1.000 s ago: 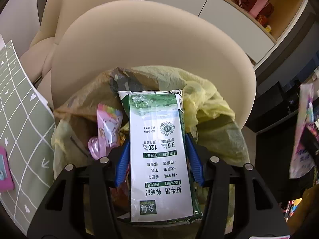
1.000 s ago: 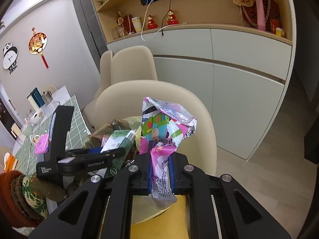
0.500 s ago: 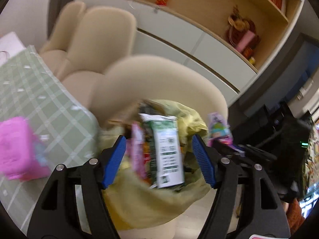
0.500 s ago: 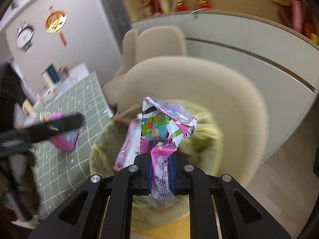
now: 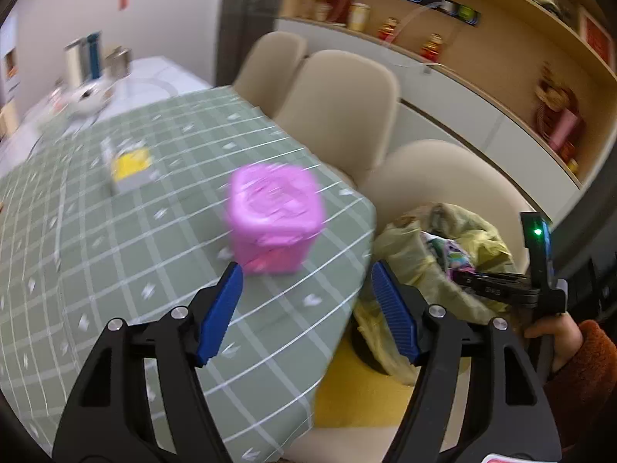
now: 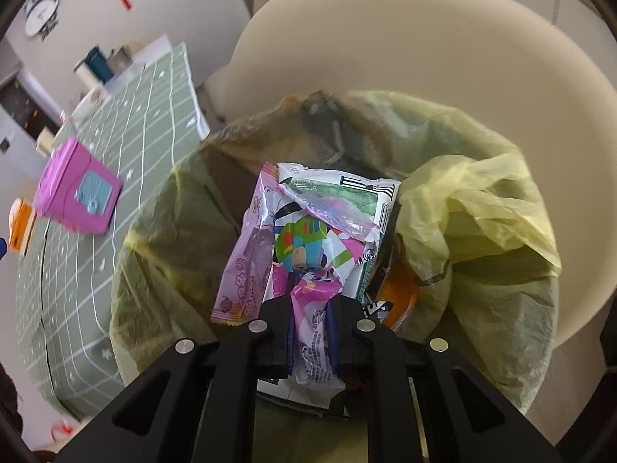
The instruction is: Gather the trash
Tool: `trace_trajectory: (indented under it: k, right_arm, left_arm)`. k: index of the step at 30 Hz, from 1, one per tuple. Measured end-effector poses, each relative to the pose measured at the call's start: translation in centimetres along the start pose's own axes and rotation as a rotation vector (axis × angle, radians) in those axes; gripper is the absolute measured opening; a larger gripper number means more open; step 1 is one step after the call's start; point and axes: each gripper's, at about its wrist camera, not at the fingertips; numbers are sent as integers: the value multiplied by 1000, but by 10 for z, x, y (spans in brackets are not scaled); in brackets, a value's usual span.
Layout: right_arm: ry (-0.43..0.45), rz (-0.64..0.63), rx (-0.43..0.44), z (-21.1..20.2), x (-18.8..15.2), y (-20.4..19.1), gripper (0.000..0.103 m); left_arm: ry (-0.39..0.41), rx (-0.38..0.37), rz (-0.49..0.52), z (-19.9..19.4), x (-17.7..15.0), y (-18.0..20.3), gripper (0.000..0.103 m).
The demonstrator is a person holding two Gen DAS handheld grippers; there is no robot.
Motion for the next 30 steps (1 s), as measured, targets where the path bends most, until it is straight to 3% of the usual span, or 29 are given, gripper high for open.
trace_trajectory:
  k: [4,6,8,9,15,20,30]
  right_arm:
    - [-4,2,-9,3,0,-3,14]
    - [23,21,-7,-3,-3,-2,21]
    - [62,25,-12,-13,-6,-3,46]
    - [87,22,-12,-20,-9,-5,49]
    - [223,-20,-47,-71,-24,-23,56]
    - [290,-13,-37,-119,-44,-38,56]
    - [414,-63,44,-220,-123,-86,56]
  left_arm:
    - [-29,37,-58,-15,-19,-15,67]
    - [-23,46,-45,-28,-24,-16,73]
    - [-11,46,-29,-38,-28,-17,79]
    - [-7,45,-26,-40,-30,-18,82]
    - [8,42,-18,-50,-35,-18,87]
    - [46,16,20,-74,-44,-9,88]
    - [121,-14,75,-140,-77,15,88]
Point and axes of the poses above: each gripper's, at about its wrist camera, not at the fingertips, and z roughly the way its jaws point, y to its right, x to its top, and after that the axes turned 8 degrees about y, right-handed
